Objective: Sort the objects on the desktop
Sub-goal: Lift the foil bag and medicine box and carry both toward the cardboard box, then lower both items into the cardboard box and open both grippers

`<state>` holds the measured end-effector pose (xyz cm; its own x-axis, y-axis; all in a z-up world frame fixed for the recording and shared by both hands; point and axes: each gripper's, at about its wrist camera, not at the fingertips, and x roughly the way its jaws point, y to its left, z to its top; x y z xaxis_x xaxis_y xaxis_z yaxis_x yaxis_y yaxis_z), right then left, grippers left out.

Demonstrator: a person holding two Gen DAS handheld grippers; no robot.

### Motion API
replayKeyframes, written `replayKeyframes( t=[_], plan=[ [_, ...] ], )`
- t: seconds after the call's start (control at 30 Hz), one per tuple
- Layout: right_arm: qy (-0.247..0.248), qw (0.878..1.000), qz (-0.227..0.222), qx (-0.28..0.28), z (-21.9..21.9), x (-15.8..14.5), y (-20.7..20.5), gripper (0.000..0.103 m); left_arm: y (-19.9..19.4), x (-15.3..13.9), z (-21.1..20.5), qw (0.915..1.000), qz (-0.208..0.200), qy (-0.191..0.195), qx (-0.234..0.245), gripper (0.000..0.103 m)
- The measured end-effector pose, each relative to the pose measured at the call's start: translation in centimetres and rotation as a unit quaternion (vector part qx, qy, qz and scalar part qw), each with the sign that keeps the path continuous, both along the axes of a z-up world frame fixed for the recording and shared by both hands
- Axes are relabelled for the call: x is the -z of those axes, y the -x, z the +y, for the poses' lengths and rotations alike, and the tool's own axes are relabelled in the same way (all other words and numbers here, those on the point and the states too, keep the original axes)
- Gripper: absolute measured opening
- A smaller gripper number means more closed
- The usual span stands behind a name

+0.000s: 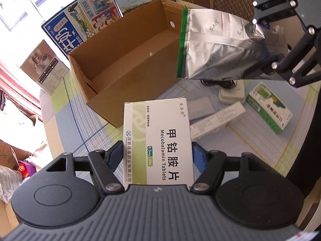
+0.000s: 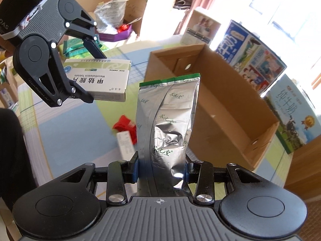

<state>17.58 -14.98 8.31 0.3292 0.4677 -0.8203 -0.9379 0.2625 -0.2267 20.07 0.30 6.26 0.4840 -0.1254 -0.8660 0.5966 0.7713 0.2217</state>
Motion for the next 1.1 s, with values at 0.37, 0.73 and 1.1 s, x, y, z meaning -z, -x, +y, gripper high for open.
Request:
replayKeyframes(
  t=[0.37, 0.73, 1.1],
  plan=[
    [-0.042, 0.997, -0.001, 0.067, 0.8, -3.5, -7.1, 0.037, -7.1, -4.3, -1.3, 0.9966, -0.039, 0.048, -0.054, 0.067],
    [-0.086, 0.983, 0.030, 0.162, 3.0, -4.5, -16.5, 0.037, -15.2, -5.2, -2.4, 0.9903, -0.056, 0.077, -0.101, 0.067],
    [-0.125, 0.941, 0.099, 0.299, 2.6, -1.9, -24.0, 0.037, -20.4, -1.7, -2.8, 0.9813, -0.048, 0.083, -0.167, 0.067]
  ],
)
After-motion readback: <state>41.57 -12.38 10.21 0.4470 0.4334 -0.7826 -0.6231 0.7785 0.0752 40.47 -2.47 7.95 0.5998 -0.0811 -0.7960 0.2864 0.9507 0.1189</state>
